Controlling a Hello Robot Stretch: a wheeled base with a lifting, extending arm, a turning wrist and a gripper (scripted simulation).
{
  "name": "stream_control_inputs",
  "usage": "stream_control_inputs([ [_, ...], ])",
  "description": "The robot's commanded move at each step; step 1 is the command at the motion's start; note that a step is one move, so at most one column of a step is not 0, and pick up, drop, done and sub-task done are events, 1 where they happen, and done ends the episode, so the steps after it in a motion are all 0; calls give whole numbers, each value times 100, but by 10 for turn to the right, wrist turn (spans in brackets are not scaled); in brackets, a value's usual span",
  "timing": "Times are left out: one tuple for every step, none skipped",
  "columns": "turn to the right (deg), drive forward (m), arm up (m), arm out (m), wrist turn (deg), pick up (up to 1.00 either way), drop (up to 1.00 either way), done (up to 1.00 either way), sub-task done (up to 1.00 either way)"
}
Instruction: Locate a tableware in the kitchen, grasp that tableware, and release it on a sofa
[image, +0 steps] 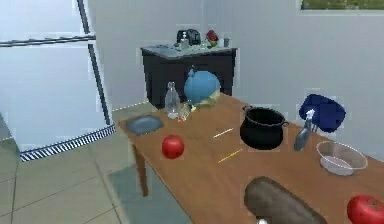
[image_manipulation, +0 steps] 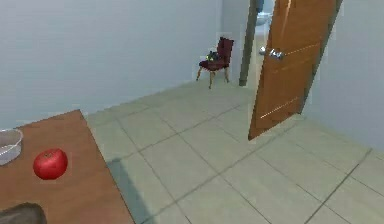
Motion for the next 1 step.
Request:
stream_control_inputs([
  [450,0,0,0,0,0,0,0,0],
])
